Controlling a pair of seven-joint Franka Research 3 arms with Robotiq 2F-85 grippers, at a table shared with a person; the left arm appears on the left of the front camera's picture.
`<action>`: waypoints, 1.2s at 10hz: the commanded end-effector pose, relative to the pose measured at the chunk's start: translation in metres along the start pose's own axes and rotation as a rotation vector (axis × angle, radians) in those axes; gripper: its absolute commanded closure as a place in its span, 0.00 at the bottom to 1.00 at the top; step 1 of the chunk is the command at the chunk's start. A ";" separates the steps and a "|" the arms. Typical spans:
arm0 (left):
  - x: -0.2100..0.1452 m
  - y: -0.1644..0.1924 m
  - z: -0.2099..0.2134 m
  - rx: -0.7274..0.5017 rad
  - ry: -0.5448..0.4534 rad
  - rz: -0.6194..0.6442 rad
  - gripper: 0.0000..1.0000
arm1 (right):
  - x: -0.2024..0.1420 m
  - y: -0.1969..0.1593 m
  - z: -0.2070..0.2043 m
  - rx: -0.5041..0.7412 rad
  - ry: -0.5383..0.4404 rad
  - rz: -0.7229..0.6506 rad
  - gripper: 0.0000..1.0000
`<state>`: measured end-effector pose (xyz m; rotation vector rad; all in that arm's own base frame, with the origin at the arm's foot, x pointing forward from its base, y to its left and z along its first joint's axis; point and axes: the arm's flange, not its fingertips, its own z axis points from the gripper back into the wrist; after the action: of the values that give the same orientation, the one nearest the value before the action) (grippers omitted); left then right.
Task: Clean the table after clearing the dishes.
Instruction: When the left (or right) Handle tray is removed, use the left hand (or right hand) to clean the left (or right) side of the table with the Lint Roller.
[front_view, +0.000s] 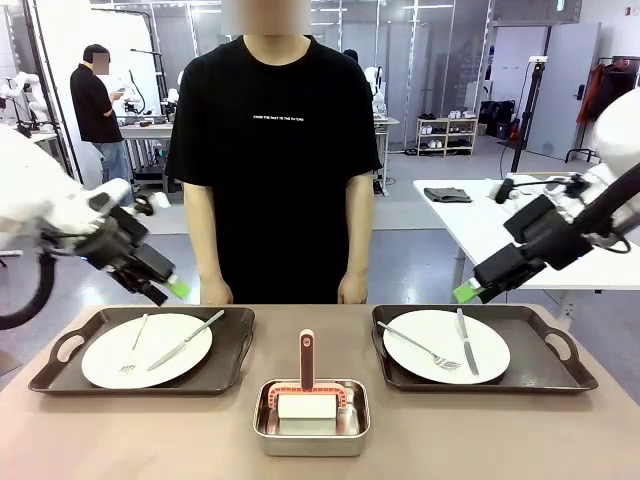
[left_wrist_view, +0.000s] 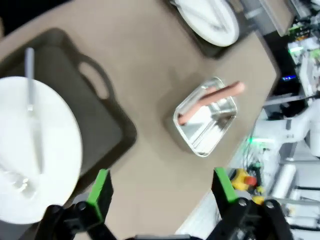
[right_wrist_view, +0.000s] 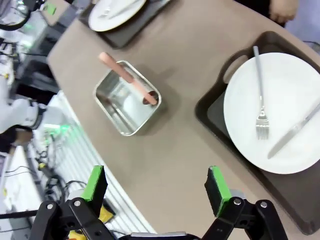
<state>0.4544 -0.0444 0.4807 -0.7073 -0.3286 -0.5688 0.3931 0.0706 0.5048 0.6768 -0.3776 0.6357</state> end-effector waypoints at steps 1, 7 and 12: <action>-0.022 0.047 0.032 -0.161 -0.054 0.108 0.00 | -0.010 -0.031 0.018 0.113 -0.032 -0.084 0.00; -0.167 0.176 0.160 -0.358 -0.395 0.446 0.00 | -0.132 -0.137 0.103 0.347 -0.364 -0.407 0.00; -0.232 0.214 0.202 -0.313 -0.517 0.646 0.00 | -0.237 -0.181 0.141 0.374 -0.570 -0.568 0.00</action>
<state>0.3733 0.3091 0.4035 -1.1880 -0.4688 0.1477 0.3155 -0.2315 0.4020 1.2432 -0.5241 -0.0605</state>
